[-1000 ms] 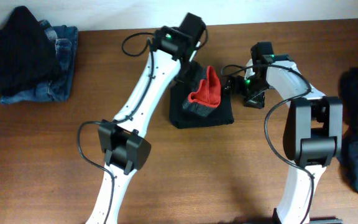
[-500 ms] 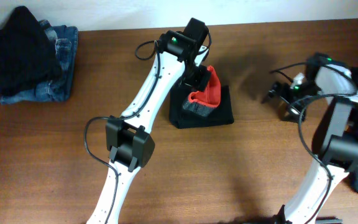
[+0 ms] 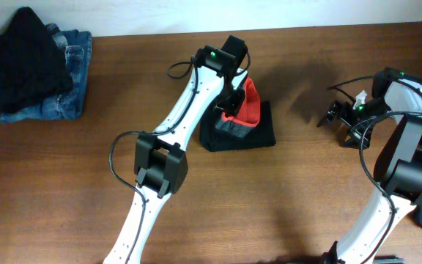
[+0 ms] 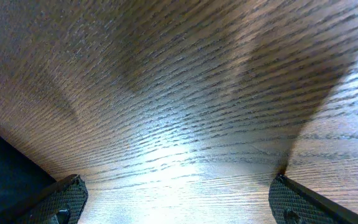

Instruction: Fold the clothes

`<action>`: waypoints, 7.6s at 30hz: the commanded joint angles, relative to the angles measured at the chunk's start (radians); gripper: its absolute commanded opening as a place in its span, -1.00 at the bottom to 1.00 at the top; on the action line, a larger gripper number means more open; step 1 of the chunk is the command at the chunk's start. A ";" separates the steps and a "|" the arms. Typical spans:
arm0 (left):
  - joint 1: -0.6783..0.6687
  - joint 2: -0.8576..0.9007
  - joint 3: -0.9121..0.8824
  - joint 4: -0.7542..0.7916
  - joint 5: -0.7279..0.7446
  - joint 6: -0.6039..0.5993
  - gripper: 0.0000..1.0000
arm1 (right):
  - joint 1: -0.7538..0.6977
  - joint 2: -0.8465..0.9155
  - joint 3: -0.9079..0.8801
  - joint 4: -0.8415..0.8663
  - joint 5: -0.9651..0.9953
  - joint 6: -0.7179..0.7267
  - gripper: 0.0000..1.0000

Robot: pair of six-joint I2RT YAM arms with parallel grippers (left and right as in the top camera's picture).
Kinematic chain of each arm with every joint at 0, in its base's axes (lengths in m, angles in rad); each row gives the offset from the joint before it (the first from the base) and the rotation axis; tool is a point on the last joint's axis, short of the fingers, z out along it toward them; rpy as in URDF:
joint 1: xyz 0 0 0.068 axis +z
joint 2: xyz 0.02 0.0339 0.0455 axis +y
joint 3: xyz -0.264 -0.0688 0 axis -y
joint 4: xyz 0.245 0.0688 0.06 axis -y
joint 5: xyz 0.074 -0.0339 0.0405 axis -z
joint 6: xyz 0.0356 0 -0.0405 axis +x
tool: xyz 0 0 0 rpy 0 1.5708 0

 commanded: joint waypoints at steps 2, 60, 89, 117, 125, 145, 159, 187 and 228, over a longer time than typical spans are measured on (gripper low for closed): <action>-0.015 -0.001 0.017 -0.017 0.014 0.009 -0.40 | -0.003 0.029 -0.016 0.019 0.018 -0.021 0.97; -0.233 0.026 0.251 -0.043 0.083 0.002 -0.11 | 0.037 0.029 -0.101 0.105 0.028 -0.021 0.97; 0.260 -0.154 0.237 -0.239 -0.152 -0.105 0.15 | 0.227 -0.425 -0.029 -0.022 -0.181 -0.019 0.97; 0.281 -0.152 -0.261 -0.072 -0.151 -0.103 0.50 | 0.547 -0.267 -0.034 0.189 0.000 0.325 0.97; 0.276 -0.152 -0.262 -0.068 -0.150 -0.103 0.50 | 0.547 -0.263 -0.035 0.192 0.033 0.325 0.82; 0.273 -0.152 -0.262 -0.068 -0.151 -0.103 0.51 | 0.545 -0.212 -0.040 0.194 0.079 0.325 -0.57; 0.273 -0.152 -0.262 -0.053 -0.151 -0.103 0.52 | 0.545 -0.212 -0.040 0.098 0.402 0.320 -0.59; 0.273 -0.152 -0.264 -0.050 -0.151 -0.103 0.52 | 0.545 -0.194 -0.049 0.048 0.670 0.321 -0.92; 0.273 -0.152 -0.264 -0.050 -0.151 -0.103 0.52 | 0.387 -0.183 -0.068 -0.017 0.868 0.279 0.98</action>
